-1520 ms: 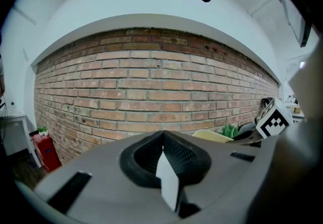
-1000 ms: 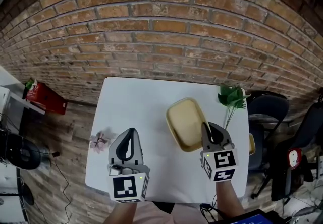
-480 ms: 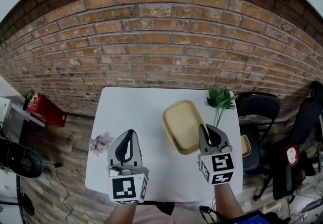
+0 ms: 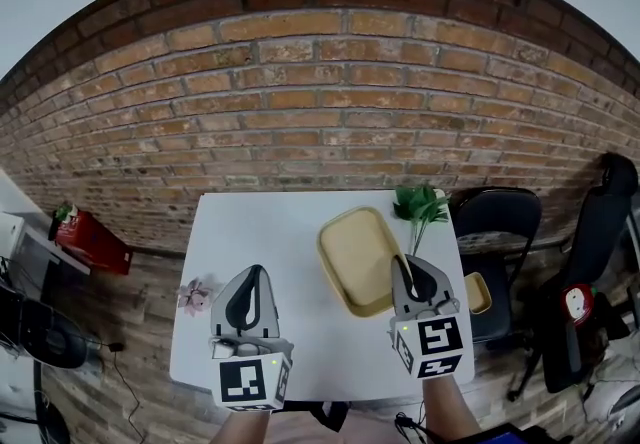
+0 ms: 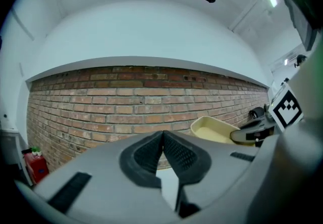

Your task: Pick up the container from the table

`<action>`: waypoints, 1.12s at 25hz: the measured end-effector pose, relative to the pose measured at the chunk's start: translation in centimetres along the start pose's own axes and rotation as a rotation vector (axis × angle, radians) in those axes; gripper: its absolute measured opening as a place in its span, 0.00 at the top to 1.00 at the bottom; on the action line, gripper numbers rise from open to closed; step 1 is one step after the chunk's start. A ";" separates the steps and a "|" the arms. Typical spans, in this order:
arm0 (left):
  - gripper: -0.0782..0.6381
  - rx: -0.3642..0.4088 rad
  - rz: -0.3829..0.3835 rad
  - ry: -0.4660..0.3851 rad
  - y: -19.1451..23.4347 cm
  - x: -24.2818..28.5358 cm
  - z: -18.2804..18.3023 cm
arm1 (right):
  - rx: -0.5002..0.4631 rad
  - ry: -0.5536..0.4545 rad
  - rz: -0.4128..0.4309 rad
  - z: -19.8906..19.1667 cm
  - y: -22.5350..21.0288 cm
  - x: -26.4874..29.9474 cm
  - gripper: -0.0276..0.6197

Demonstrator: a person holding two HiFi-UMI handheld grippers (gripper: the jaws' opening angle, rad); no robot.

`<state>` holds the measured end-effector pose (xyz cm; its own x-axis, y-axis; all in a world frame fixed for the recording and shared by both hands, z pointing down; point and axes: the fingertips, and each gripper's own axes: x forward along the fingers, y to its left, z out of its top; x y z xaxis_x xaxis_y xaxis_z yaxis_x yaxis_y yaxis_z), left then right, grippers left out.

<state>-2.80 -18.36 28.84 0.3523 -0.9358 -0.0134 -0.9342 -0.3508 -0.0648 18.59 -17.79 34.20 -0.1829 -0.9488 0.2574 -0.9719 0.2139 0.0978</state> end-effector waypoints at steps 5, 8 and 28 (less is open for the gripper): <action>0.88 0.006 -0.002 -0.028 -0.6 -0.9 1.7 | -0.005 -0.045 -0.015 1.6 -0.2 -2.1 0.95; 0.88 0.009 -0.002 -0.049 -0.8 -1.4 2.7 | -0.012 -0.077 -0.021 2.8 -0.2 -3.2 0.95; 0.88 0.046 -0.019 -0.156 -2.1 -2.2 7.9 | -0.050 -0.212 -0.074 7.5 -1.2 -8.0 0.95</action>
<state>-1.16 -15.26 21.16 0.3775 -0.9110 -0.1660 -0.9251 -0.3628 -0.1123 20.11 -12.18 24.77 -0.1432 -0.9889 0.0407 -0.9763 0.1479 0.1578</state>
